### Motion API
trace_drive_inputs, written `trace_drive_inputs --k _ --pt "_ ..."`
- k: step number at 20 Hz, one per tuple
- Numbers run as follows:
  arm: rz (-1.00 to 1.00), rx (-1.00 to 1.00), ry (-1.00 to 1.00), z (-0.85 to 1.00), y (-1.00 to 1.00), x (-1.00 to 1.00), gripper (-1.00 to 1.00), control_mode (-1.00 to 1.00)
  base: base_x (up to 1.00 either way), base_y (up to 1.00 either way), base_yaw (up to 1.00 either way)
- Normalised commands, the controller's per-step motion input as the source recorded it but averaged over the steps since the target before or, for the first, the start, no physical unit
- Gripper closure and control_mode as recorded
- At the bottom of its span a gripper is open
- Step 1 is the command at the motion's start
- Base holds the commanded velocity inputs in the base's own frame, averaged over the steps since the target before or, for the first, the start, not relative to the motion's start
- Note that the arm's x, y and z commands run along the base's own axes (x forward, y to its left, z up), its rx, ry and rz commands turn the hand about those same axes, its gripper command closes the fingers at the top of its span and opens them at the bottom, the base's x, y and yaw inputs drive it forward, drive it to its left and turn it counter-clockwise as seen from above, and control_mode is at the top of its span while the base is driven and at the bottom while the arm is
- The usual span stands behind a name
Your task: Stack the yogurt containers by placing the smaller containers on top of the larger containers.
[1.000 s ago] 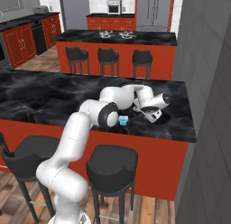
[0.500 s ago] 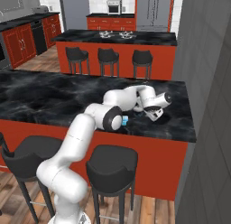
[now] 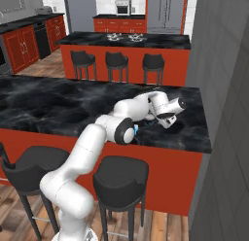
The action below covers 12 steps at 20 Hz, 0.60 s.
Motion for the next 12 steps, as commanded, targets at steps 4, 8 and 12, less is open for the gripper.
trace_drive_inputs --k 4,8,12 --pt "0.0 0.0 0.0 -0.08 0.0 0.05 -1.0 -1.0 0.0 0.0 0.0" --pt "0.0 0.0 0.0 -0.08 0.0 0.03 -1.0 -1.0 0.0 0.0 0.0" --pt "0.0 0.0 0.0 -0.03 0.0 0.0 -1.0 -1.0 0.0 0.0 0.0"
